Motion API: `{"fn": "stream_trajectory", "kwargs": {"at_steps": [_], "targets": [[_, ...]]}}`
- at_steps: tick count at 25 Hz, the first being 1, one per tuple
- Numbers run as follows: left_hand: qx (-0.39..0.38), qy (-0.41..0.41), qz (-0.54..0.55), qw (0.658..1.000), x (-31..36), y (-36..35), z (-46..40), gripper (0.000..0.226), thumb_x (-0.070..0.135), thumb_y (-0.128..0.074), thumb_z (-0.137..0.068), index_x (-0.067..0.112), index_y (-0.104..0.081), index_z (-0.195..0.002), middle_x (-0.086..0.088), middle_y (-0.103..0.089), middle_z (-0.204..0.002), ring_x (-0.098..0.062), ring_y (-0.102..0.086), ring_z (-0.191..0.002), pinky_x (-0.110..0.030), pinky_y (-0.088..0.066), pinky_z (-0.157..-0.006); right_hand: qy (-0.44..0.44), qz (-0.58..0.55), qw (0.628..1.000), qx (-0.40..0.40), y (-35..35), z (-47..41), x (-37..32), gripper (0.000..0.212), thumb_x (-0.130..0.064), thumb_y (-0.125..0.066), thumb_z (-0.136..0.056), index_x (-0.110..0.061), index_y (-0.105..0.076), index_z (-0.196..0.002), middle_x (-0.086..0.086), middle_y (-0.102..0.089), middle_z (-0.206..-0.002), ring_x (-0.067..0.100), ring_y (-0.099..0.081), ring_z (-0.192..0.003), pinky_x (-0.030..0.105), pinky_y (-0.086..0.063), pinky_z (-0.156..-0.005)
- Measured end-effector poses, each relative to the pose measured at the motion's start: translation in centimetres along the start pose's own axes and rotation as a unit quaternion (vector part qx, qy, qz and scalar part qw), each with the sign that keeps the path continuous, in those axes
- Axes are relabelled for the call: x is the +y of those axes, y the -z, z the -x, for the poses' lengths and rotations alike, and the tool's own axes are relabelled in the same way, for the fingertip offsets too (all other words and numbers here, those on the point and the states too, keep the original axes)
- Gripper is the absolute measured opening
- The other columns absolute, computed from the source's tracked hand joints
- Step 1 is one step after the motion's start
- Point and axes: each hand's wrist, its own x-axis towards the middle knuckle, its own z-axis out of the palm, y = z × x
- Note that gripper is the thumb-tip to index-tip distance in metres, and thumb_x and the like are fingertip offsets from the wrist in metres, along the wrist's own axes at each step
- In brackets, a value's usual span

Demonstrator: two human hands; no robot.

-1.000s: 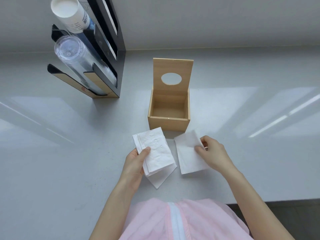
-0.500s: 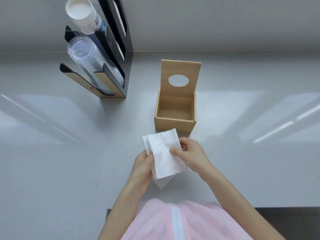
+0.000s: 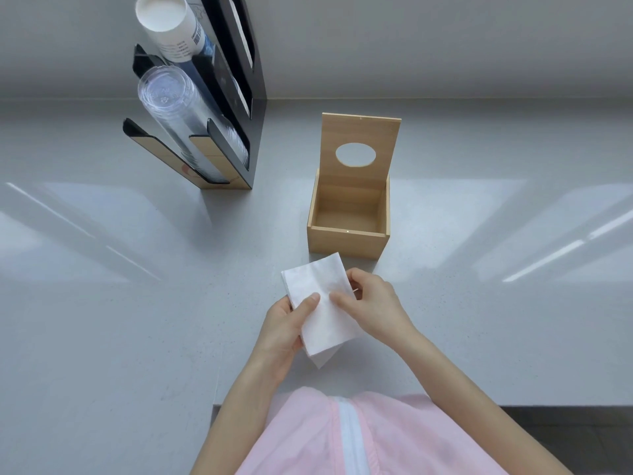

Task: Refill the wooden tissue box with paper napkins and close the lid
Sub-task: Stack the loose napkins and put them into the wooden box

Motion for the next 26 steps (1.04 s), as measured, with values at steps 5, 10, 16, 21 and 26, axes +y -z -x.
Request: {"fn": "stream_trajectory", "kwargs": {"at_steps": [5,10,16,21,26], "targets": [[0.046,-0.014,0.028,0.998,0.1,0.6,0.1,0.020,0.011,-0.051,-0.092,0.007,-0.062,-0.109,-0.009,-0.070,-0.099,-0.020,-0.066,-0.085,-0.028,-0.051,-0.071,-0.024,-0.022,0.999,0.013,0.0,-0.4,-0.2,0.019,-0.029,-0.051,-0.092,-0.016,-0.062,-0.102,-0.008,-0.061,-0.087,0.005,-0.057,-0.078,0.015,-0.043,-0.065],[0.102,-0.027,0.086,0.991,0.5,2.4,0.1,0.012,0.008,-0.050,-0.092,0.012,-0.061,-0.094,-0.004,-0.067,-0.093,-0.015,-0.064,-0.081,-0.023,-0.054,-0.066,-0.025,0.240,0.970,-0.009,-1.4,-0.7,1.3,0.034,-0.029,-0.050,-0.091,-0.012,-0.050,-0.120,0.003,-0.053,-0.119,0.021,-0.051,-0.110,0.032,-0.042,-0.083],[0.126,-0.037,0.091,0.987,0.6,3.7,0.0,0.012,0.008,-0.050,-0.092,0.014,-0.061,-0.092,-0.002,-0.067,-0.093,-0.012,-0.065,-0.080,-0.025,-0.053,-0.069,-0.009,0.356,0.934,-0.036,-3.4,-0.8,0.9,0.031,-0.025,-0.048,-0.091,-0.006,-0.050,-0.115,0.012,-0.052,-0.121,0.028,-0.046,-0.113,0.034,-0.041,-0.085],[0.138,-0.037,0.107,0.984,0.3,3.4,-0.1,0.013,0.007,-0.050,-0.091,0.015,-0.061,-0.091,0.000,-0.067,-0.091,-0.008,-0.067,-0.074,-0.021,-0.056,-0.063,-0.021,0.279,0.960,-0.019,-3.3,-0.1,1.8,0.005,-0.013,-0.043,-0.087,-0.012,-0.047,-0.090,0.007,-0.059,-0.101,0.027,-0.050,-0.094,0.031,-0.034,-0.068],[0.134,-0.028,0.107,0.985,0.2,2.9,0.1,0.013,0.007,-0.049,-0.092,0.014,-0.061,-0.091,-0.003,-0.066,-0.094,-0.015,-0.063,-0.084,-0.027,-0.050,-0.071,-0.054,0.091,0.994,0.010,0.4,-0.3,1.7,0.015,-0.013,-0.049,-0.088,-0.002,-0.053,-0.098,0.013,-0.062,-0.096,0.029,-0.053,-0.082,0.029,-0.036,-0.065]]}}
